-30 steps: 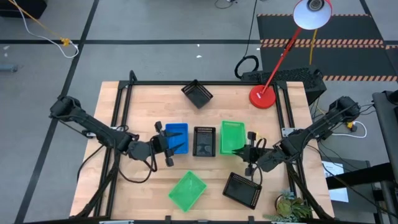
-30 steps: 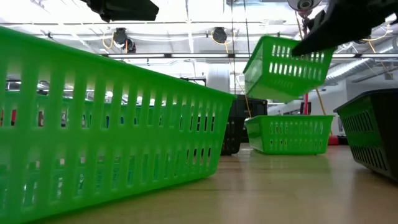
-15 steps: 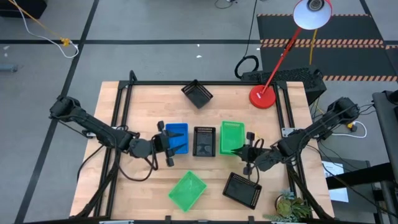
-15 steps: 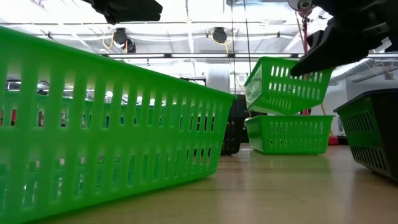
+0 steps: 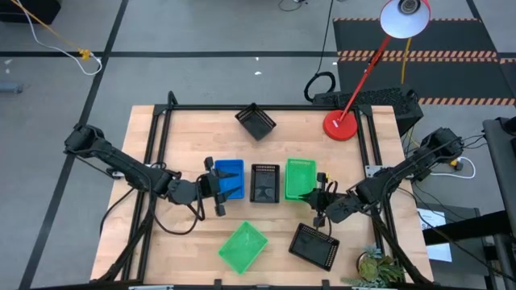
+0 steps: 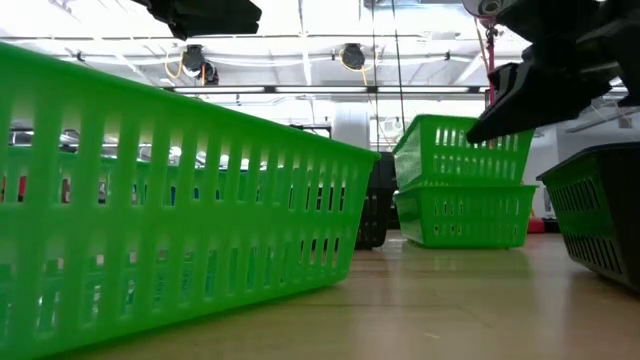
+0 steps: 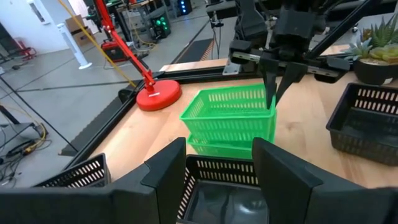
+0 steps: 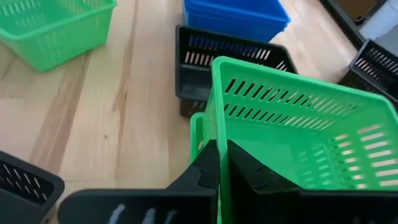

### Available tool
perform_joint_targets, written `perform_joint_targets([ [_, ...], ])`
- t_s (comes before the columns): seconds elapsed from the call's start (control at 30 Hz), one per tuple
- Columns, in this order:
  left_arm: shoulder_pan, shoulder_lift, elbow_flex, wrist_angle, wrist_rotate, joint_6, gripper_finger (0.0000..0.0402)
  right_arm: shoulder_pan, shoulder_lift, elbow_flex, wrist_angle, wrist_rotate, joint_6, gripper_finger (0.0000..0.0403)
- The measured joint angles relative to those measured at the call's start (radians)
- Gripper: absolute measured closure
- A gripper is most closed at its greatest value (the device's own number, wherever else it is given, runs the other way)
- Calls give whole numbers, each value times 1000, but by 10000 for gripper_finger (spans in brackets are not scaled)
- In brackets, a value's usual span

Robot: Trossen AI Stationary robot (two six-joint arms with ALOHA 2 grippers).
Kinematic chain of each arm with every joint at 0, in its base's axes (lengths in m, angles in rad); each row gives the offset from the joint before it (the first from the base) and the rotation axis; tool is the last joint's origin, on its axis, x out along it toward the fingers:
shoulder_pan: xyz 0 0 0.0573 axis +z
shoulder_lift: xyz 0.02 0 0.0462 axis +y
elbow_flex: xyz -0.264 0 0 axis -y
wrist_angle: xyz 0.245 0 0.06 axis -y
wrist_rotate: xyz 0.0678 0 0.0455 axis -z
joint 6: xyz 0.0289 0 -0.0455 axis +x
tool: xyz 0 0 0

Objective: Stack baskets by color
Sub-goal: Stack the bottom green bin on top of stacked green bins

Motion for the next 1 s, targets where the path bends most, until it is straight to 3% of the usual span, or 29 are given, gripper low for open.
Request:
perform_joint_targets([
  [1.0, 0, 0, 0, -2, 0, 2, 215, -12, 48, -33, 40, -2, 3, 376],
])
